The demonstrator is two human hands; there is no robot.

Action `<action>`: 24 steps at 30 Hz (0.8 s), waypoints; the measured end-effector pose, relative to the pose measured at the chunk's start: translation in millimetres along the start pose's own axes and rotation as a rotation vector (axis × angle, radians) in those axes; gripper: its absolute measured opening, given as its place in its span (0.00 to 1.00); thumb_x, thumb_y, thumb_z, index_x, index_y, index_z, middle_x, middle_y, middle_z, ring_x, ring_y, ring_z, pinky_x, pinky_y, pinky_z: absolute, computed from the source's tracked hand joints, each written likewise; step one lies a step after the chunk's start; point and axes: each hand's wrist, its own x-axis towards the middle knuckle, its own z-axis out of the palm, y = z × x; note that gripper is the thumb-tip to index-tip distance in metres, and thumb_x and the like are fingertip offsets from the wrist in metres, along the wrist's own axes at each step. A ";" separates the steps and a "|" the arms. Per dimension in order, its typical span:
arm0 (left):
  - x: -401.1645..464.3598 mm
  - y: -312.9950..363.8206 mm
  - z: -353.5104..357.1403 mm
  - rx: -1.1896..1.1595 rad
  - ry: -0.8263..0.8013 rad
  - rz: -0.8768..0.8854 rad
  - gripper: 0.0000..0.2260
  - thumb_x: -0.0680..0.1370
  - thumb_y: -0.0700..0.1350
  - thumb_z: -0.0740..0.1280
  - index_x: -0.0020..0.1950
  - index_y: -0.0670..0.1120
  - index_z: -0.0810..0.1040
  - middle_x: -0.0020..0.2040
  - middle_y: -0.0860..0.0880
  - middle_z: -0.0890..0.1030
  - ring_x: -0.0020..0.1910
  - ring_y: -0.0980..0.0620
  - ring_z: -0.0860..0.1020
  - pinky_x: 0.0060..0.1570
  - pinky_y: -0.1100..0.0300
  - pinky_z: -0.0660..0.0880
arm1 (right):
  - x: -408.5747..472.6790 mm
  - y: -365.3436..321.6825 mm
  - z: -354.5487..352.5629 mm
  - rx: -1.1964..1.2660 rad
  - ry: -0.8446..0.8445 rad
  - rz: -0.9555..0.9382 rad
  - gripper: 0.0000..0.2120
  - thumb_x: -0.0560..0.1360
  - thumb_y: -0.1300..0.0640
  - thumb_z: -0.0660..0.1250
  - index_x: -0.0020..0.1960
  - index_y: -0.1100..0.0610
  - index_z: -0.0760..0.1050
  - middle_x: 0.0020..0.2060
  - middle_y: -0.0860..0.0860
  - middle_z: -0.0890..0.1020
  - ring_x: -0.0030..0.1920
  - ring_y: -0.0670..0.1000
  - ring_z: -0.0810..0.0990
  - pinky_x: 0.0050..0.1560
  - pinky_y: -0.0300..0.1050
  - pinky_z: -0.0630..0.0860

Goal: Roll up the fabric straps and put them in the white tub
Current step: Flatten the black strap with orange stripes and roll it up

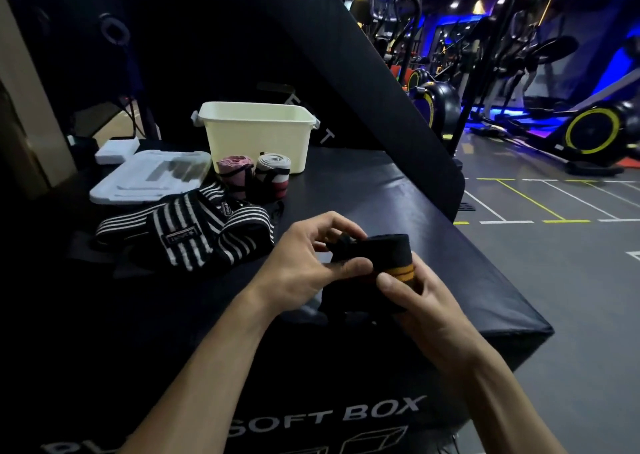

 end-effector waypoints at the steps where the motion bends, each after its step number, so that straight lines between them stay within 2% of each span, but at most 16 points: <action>1: 0.3 -0.9 -0.1 0.008 0.000 -0.002 0.15 0.70 0.52 0.81 0.53 0.55 0.83 0.45 0.49 0.84 0.48 0.49 0.83 0.59 0.46 0.78 | 0.4 -0.2 1.1 -0.010 0.004 -0.004 0.27 0.72 0.51 0.77 0.66 0.60 0.74 0.56 0.65 0.81 0.57 0.61 0.81 0.61 0.61 0.75; 4: 1.0 -2.2 -1.0 0.039 0.034 0.005 0.18 0.67 0.58 0.81 0.52 0.55 0.81 0.41 0.43 0.81 0.43 0.43 0.81 0.48 0.47 0.80 | 3.4 -3.5 3.0 -0.009 -0.001 -0.029 0.24 0.74 0.53 0.74 0.65 0.62 0.75 0.59 0.71 0.78 0.57 0.64 0.80 0.63 0.64 0.73; 7: 1.0 -0.8 -4.3 0.032 0.011 -0.011 0.23 0.66 0.61 0.80 0.54 0.55 0.78 0.41 0.40 0.81 0.43 0.38 0.80 0.46 0.41 0.78 | 4.9 -5.9 4.3 -0.005 0.018 -0.069 0.23 0.74 0.55 0.73 0.65 0.64 0.75 0.56 0.71 0.79 0.57 0.64 0.80 0.62 0.62 0.73; 10: 0.2 0.6 -8.2 0.006 -0.020 -0.029 0.22 0.66 0.57 0.81 0.55 0.54 0.79 0.44 0.42 0.82 0.46 0.40 0.81 0.49 0.45 0.79 | 5.1 -5.4 6.1 0.038 0.034 -0.090 0.23 0.74 0.58 0.71 0.66 0.65 0.74 0.53 0.65 0.81 0.56 0.63 0.80 0.60 0.59 0.75; 12: -0.6 1.6 -10.7 -0.023 -0.024 -0.032 0.20 0.68 0.51 0.83 0.55 0.52 0.80 0.46 0.42 0.82 0.48 0.41 0.82 0.50 0.53 0.79 | 5.1 -4.6 6.5 0.064 0.027 -0.092 0.22 0.74 0.59 0.70 0.66 0.67 0.73 0.53 0.65 0.81 0.56 0.64 0.80 0.59 0.59 0.75; 15: -2.2 5.6 -11.5 -0.044 -0.034 -0.025 0.18 0.68 0.47 0.83 0.53 0.50 0.80 0.46 0.42 0.82 0.43 0.49 0.81 0.48 0.60 0.77 | 3.9 -3.8 11.0 0.106 0.010 -0.055 0.23 0.75 0.56 0.69 0.64 0.68 0.73 0.53 0.67 0.81 0.56 0.65 0.80 0.59 0.61 0.76; 17: -3.3 7.6 -11.1 -0.071 -0.052 -0.010 0.18 0.66 0.48 0.84 0.50 0.52 0.79 0.43 0.45 0.81 0.41 0.53 0.78 0.45 0.59 0.75 | 2.2 -3.3 15.6 0.141 -0.034 -0.012 0.22 0.74 0.52 0.67 0.63 0.64 0.77 0.54 0.65 0.81 0.56 0.63 0.81 0.57 0.59 0.78; 19: -4.7 8.5 -10.6 -0.063 -0.051 0.011 0.19 0.63 0.52 0.83 0.48 0.54 0.79 0.41 0.53 0.79 0.40 0.54 0.76 0.44 0.61 0.75 | -0.3 -4.4 19.9 0.156 -0.080 0.013 0.21 0.74 0.49 0.65 0.63 0.60 0.79 0.54 0.61 0.82 0.54 0.59 0.81 0.54 0.55 0.79; 22: -7.6 9.3 -8.8 -0.013 -0.017 -0.001 0.23 0.59 0.57 0.82 0.49 0.55 0.79 0.42 0.56 0.79 0.41 0.56 0.76 0.44 0.63 0.75 | -2.2 -3.8 21.1 0.200 -0.123 0.051 0.29 0.71 0.45 0.71 0.65 0.63 0.77 0.56 0.63 0.80 0.56 0.60 0.79 0.56 0.55 0.78; 24: -9.4 8.3 -5.9 0.013 0.015 -0.008 0.24 0.59 0.59 0.82 0.49 0.54 0.78 0.41 0.56 0.79 0.40 0.56 0.75 0.42 0.60 0.75 | -2.7 -2.6 20.6 0.249 -0.110 0.089 0.34 0.69 0.44 0.74 0.66 0.66 0.76 0.57 0.66 0.79 0.57 0.62 0.79 0.58 0.56 0.79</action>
